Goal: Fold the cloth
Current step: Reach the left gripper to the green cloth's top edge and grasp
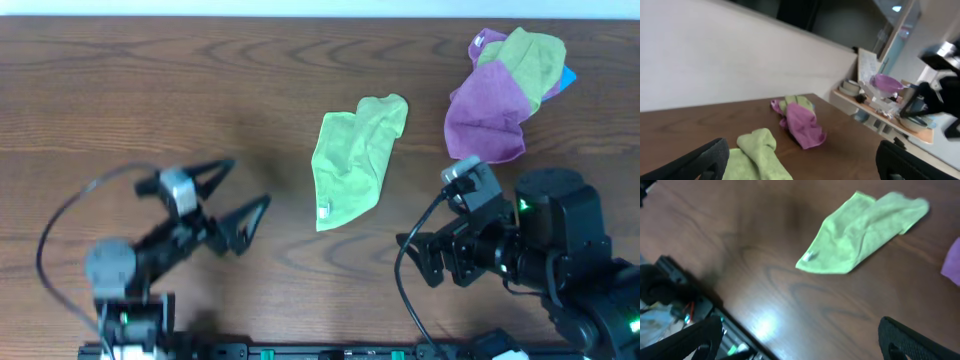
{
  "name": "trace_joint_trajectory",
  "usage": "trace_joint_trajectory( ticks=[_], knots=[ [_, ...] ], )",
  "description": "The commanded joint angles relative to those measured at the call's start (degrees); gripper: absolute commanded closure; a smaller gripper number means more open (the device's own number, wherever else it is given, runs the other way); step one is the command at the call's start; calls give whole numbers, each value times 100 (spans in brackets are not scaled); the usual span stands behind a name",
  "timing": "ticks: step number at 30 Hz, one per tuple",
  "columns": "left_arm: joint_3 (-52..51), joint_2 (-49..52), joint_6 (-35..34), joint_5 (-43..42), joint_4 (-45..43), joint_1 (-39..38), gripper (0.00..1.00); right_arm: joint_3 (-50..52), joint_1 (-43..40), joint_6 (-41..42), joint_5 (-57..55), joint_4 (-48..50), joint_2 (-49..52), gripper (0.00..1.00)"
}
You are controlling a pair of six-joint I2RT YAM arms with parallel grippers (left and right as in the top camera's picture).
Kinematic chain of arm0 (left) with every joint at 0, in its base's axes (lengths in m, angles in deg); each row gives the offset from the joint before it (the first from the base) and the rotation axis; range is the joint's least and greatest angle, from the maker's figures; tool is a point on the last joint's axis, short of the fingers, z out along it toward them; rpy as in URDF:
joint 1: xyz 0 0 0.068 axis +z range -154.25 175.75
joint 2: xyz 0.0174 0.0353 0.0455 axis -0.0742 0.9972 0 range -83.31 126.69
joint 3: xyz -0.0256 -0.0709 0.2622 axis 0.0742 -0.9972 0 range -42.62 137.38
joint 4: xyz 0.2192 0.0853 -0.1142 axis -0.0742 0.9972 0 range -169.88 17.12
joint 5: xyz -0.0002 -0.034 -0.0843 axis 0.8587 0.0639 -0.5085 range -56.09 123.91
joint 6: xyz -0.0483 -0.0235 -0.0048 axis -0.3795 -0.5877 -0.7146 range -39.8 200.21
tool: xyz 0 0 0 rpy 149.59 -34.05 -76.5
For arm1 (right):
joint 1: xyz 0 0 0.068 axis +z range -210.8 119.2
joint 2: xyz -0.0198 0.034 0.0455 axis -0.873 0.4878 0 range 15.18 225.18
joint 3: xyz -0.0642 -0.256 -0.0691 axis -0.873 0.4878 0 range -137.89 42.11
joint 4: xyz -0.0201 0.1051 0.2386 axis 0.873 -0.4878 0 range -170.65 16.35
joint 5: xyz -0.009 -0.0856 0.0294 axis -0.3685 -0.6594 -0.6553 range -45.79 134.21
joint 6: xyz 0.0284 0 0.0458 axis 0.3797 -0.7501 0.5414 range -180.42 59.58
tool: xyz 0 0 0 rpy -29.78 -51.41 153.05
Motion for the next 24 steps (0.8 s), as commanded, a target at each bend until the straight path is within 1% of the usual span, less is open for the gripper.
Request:
trace_joint_trajectory(
  ticks=[1, 3, 5, 9, 17, 21, 24],
  knots=[
    [691, 925, 334, -431, -9, -153, 5, -2, -17, 275, -531, 155, -28, 1],
    [1311, 1814, 638, -448, 184, -457, 4, -2, -22, 433, -986, 264, -28, 1],
    [1952, 2656, 1060, -404, 573, -802, 5, -2, -22, 566, -1300, 199, -31, 1],
    [2924, 3764, 1738, -153, 1353, -1220, 5, -2, -24, 903, -1917, -79, -76, 1],
    [4765, 5746, 2903, 852, 2861, -1823, 5, 149, -24, 1539, -2793, -492, -111, 2],
    [5495, 6452, 3279, 1344, 3410, -1969, 5, 476, -24, 1873, -3040, -481, -116, 3],
    [5952, 6870, 3534, 1720, 3766, -2020, 5, 765, -24, 2085, -3058, -417, -116, 6]
  ],
)
